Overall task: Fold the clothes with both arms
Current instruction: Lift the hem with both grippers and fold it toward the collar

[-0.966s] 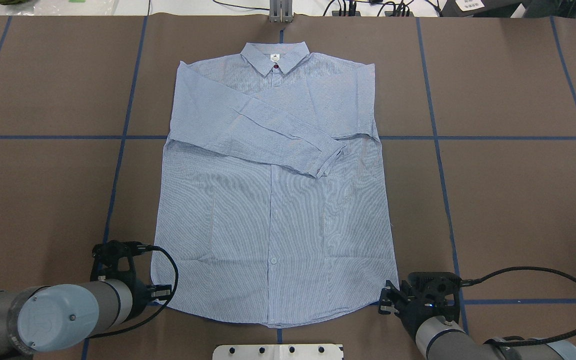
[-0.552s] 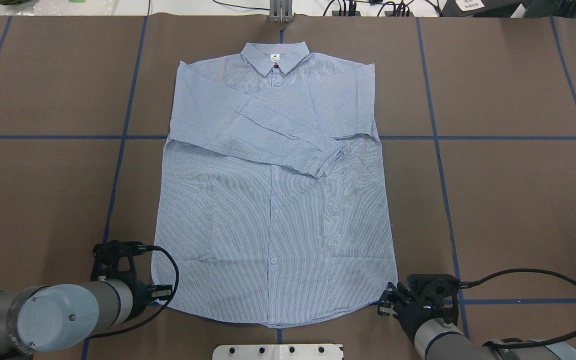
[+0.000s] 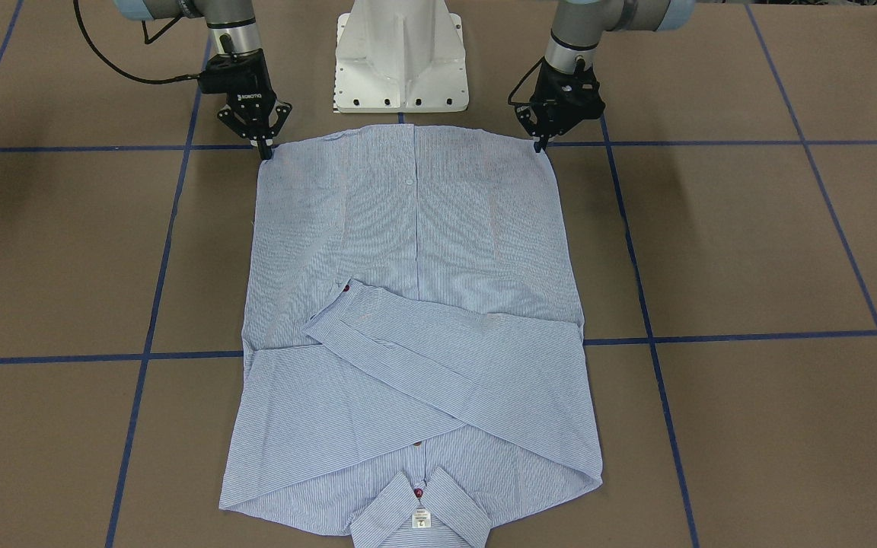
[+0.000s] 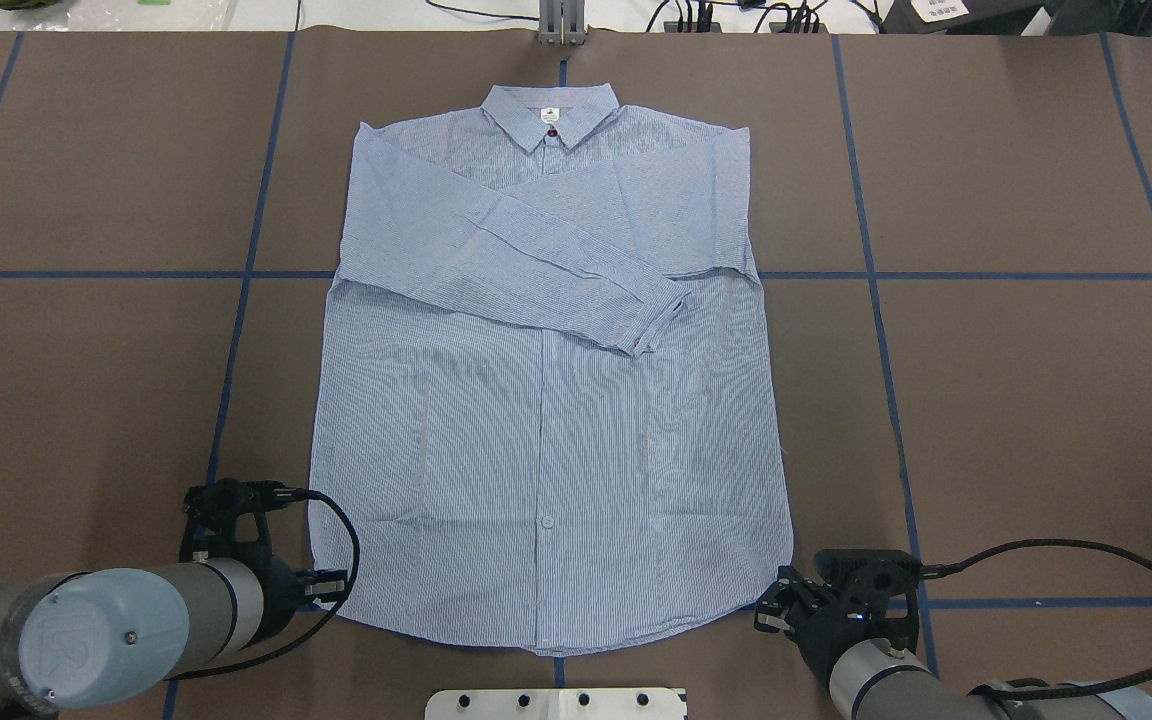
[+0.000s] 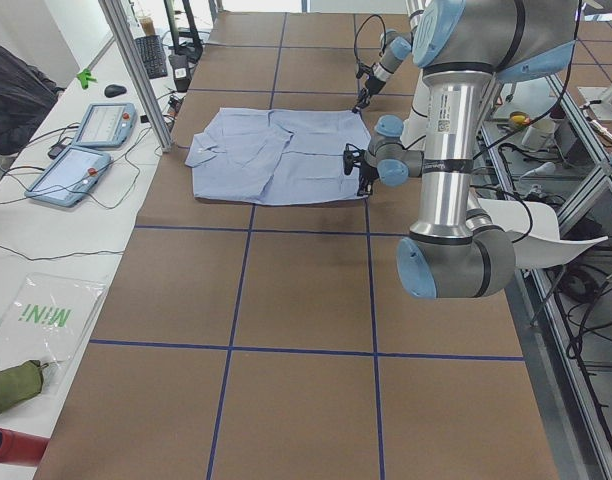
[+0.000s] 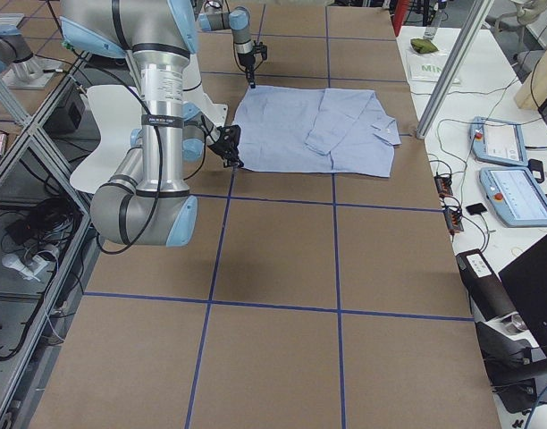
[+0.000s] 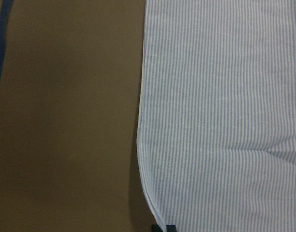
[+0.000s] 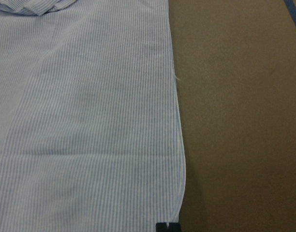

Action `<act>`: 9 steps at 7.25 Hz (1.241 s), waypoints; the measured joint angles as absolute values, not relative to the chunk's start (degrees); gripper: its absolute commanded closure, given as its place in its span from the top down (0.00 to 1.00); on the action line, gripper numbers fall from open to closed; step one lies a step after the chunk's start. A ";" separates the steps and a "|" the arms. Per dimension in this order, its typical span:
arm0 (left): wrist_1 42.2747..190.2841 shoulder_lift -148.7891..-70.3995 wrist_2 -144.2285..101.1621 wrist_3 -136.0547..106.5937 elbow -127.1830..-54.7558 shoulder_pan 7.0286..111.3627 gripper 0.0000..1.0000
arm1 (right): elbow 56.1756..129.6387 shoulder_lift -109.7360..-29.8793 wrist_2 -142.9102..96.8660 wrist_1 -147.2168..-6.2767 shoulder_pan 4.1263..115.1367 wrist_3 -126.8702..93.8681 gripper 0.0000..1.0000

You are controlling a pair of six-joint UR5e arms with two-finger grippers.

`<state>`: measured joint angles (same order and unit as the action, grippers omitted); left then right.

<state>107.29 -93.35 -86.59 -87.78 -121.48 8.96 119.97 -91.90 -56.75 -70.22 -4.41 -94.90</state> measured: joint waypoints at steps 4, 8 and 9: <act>92.70 -93.42 -93.08 -87.35 -141.29 10.52 0.00 | 144.36 -93.46 -63.31 -94.44 -3.75 -95.50 0.00; 73.40 -104.11 -103.17 -77.51 -149.05 23.55 0.00 | 149.90 -77.20 -77.27 -115.65 9.46 -91.83 0.00; 72.54 -107.28 -103.34 -74.67 -144.13 26.37 0.00 | 143.20 -71.00 -77.91 -116.37 13.48 -88.85 0.00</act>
<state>72.54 -107.28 -103.34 -74.67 -144.13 26.37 143.20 -71.00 -77.91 -116.37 13.48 -88.85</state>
